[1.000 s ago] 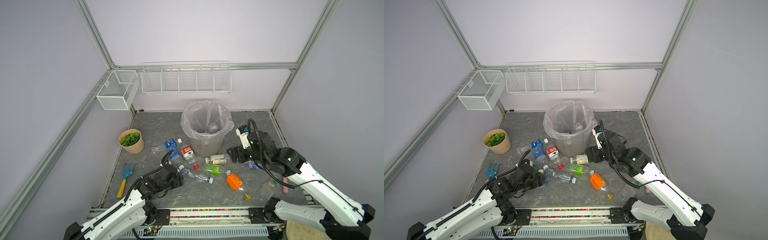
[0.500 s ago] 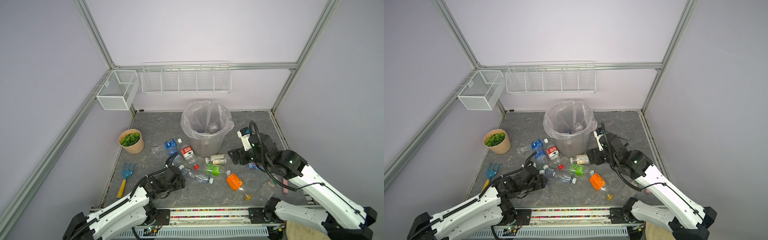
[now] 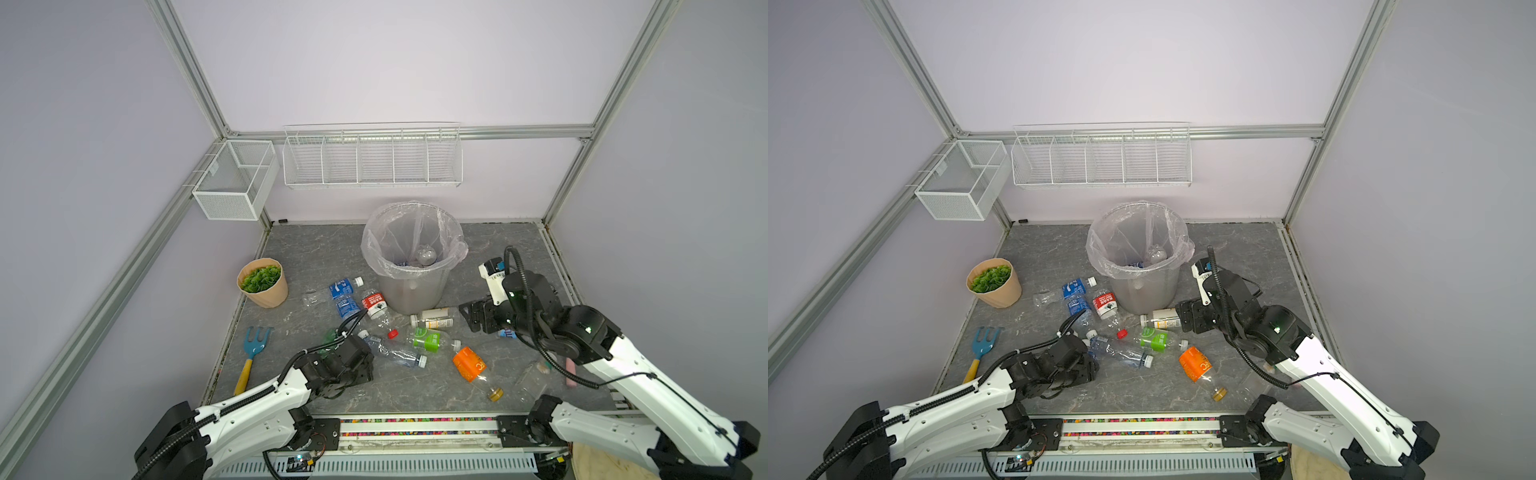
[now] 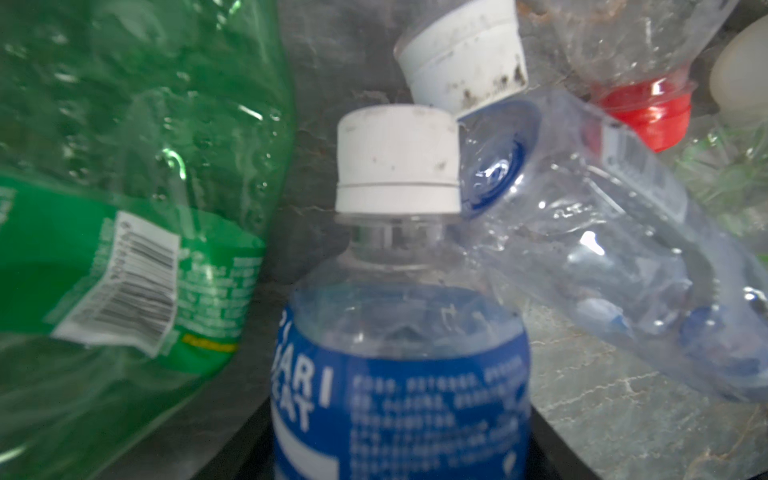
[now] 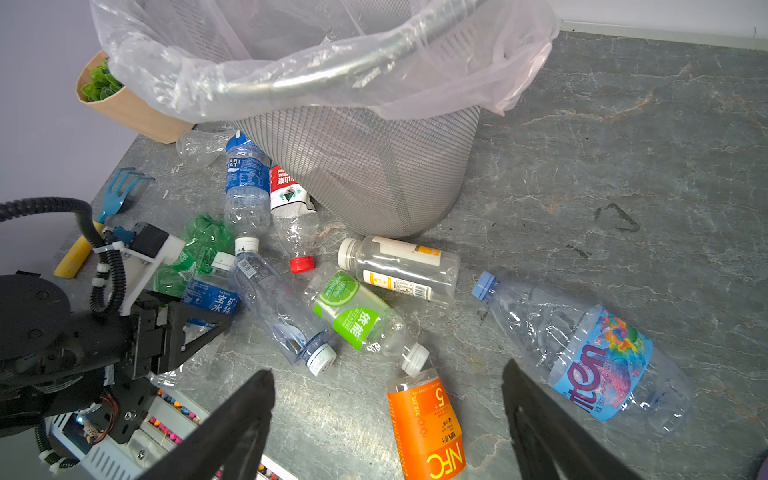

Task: Throw the plastic bottles in the bin
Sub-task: 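Lower the left gripper and grasp the Pocari Sweat bottle by its middle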

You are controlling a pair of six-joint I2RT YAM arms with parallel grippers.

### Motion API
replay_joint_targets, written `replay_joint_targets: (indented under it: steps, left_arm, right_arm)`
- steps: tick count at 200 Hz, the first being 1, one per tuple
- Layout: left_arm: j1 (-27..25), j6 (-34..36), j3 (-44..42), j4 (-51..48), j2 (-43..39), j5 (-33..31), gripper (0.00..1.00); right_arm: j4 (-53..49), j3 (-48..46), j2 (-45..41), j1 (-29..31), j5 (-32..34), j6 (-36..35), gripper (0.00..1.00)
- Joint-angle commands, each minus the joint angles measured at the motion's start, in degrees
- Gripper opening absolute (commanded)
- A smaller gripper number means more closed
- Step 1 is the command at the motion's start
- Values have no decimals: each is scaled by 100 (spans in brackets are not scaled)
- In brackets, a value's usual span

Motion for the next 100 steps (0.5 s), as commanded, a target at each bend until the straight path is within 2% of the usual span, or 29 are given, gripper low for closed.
replay_joint_targets:
  steps: [1, 18, 39, 73, 100]
  left_arm:
    - [-58, -161, -3, -7, -60, -101, 60]
    - [-63, -161, 92, -169, -256, -239, 48]
    - [-58, -161, 280, -426, -628, -431, 37]
    - [-58, -97, 714, -791, -1390, -786, 31]
    - [-60, 19, 1179, -891, -1651, -935, 29]
  right_arm:
    - [6, -108, -146, 1, 87, 94, 88]
    - [-3, -142, -193, -6, 99, 112, 88]
    - [-20, -178, -239, -6, 110, 121, 88]
    - [-28, -231, -312, -3, 121, 125, 88]
    - [-29, -305, -386, -5, 133, 140, 88]
